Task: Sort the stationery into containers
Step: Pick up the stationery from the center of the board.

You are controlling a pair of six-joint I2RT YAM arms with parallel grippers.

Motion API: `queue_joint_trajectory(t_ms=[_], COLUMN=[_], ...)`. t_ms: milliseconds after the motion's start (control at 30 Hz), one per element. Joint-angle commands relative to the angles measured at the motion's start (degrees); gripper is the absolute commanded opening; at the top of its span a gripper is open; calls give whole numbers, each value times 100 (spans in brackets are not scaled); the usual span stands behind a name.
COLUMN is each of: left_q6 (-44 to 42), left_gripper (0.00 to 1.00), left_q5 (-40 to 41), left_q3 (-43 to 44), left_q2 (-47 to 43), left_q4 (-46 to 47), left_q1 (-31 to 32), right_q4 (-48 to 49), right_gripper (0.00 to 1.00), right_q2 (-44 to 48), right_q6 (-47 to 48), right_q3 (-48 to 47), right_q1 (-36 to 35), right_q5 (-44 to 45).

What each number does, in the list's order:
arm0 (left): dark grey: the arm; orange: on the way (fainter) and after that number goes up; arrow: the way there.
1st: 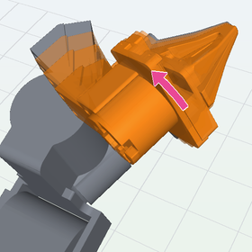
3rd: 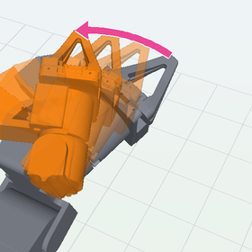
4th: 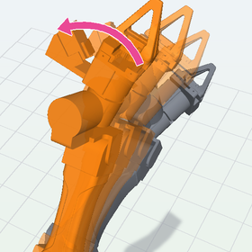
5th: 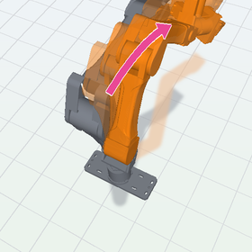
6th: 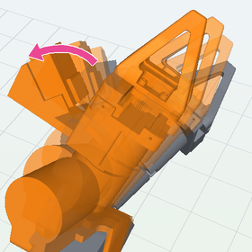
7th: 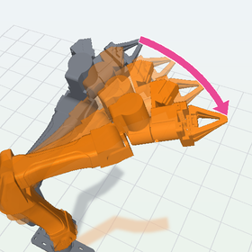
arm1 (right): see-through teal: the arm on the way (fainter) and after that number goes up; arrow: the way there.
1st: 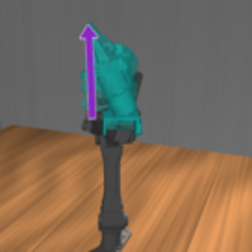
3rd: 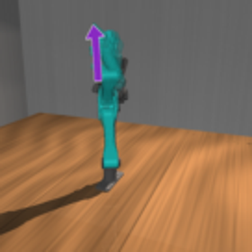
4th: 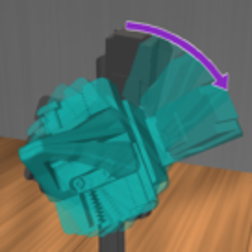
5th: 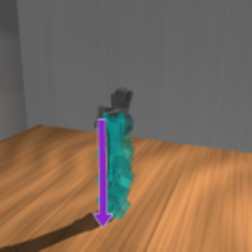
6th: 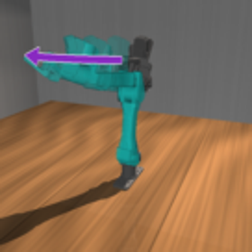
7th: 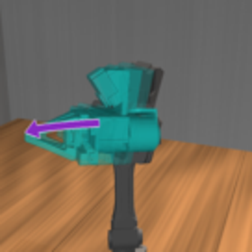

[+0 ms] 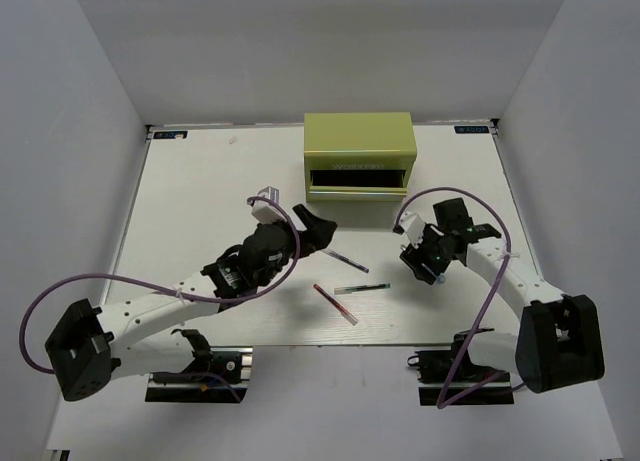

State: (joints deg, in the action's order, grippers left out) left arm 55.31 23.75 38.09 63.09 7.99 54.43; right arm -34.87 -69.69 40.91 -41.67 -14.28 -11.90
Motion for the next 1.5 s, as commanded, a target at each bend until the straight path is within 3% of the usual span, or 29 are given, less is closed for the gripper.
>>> queue_joint_trajectory(t_ms=[0, 367, 567, 900, 1167, 1300, 1467], left_q6=[-468, -337, -266, -266, -266, -266, -38], left_gripper=[100, 100, 100, 100, 100, 100, 100], left_q5=[208, 332, 332, 332, 271, 157, -19], left_q3=[138, -275, -275, -91, -39, 103, 348], left_q2=[-271, -1273, -1352, -1167, -949, -633, -210], left_q4=[-1281, -1941, -2108, -2161, -2056, -2108, -1994], left_q1=[-21, -21, -21, -21, -21, -21, -73], right_q4=[656, 1211, 685, 227, -396, -1037, -2215], right_gripper=[69, 68, 66, 46, 7, 4, 5], right_q2=[-150, -695, -1283, -1864, -1839, -1076, -423], right_q6=[-74, -144, 189, 497, 945, 1611, 2691], right_q3=[308, 370, -24, -43, -25, -437, -2052], right_q1=[57, 180, 321, 558, 629, 594, 514], right_q5=[337, 760, 172, -119, -286, -777, -1701])
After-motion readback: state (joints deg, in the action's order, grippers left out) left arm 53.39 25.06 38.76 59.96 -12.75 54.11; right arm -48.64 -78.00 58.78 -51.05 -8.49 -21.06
